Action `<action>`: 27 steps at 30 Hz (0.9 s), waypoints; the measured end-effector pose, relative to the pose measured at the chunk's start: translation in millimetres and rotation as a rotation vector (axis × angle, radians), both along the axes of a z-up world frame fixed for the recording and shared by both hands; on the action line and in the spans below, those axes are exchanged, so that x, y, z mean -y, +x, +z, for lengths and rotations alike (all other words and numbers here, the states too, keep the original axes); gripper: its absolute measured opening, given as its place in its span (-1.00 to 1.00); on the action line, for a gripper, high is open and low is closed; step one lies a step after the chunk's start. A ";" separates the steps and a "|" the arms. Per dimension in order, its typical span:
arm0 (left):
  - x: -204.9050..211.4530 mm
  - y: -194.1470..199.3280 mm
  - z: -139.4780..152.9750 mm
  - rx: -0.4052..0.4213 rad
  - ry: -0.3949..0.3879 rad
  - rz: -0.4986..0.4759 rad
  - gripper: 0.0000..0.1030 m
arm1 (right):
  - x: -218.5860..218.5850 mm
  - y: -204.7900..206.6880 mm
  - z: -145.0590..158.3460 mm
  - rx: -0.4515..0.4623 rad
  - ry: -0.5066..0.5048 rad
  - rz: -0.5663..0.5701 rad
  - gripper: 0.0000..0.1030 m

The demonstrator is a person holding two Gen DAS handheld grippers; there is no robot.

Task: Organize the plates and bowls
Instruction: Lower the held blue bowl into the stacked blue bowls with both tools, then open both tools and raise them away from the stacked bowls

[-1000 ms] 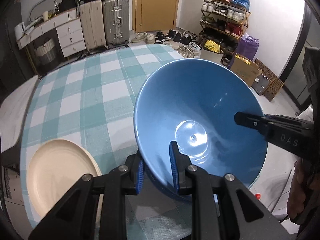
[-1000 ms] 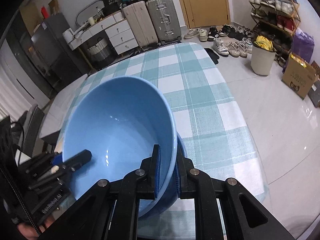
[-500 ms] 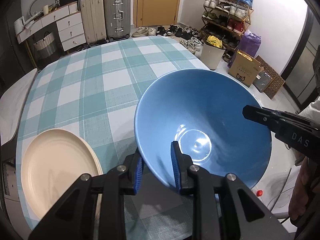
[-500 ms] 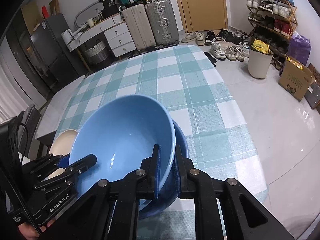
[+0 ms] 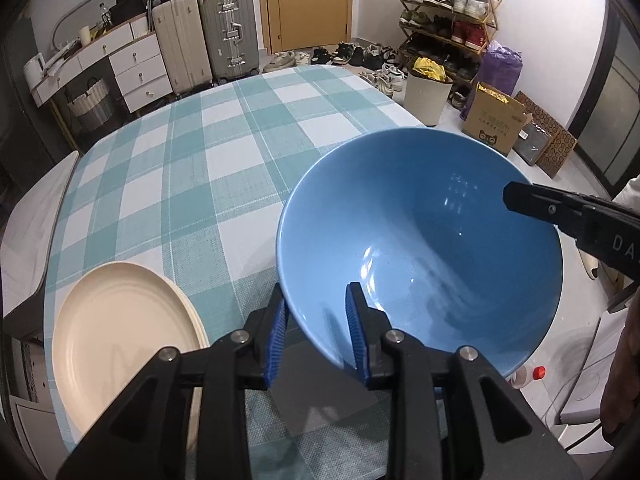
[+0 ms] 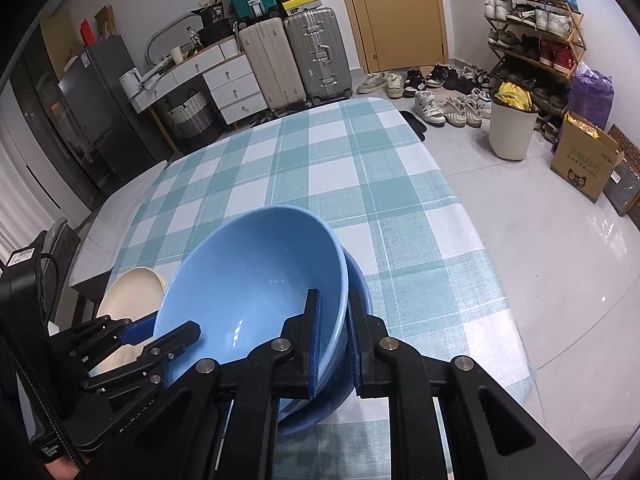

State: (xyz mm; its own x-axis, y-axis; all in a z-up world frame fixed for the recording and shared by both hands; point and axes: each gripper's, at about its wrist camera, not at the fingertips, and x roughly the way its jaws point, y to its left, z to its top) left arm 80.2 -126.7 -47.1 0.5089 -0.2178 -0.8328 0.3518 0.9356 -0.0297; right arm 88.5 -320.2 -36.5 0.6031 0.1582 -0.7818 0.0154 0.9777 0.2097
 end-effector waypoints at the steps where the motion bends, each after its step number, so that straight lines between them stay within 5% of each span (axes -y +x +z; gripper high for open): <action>1: -0.2 0.4 -0.5 0.000 0.002 0.002 -0.43 | 0.2 -0.5 0.3 0.002 0.000 0.000 -0.76; 11: -2.8 2.6 -5.6 -0.005 -0.008 0.006 -0.28 | -5.6 0.2 -1.2 0.000 -0.029 0.018 -0.76; 17: -4.0 3.7 -11.4 -0.020 -0.019 0.014 -0.25 | -19.9 -8.4 10.1 0.081 -0.131 0.039 -0.76; 27: 0.7 2.2 -16.2 -0.041 -0.063 -0.013 -0.16 | -21.2 -14.3 28.8 0.156 -0.131 0.049 -0.76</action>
State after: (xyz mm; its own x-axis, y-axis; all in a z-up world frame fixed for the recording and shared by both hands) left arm 82.3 -127.4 -63.3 0.4717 -0.2766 -0.8373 0.3617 0.9267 -0.1024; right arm 74.2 -299.0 -7.7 0.7123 0.0929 -0.6957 -0.0551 0.9955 0.0765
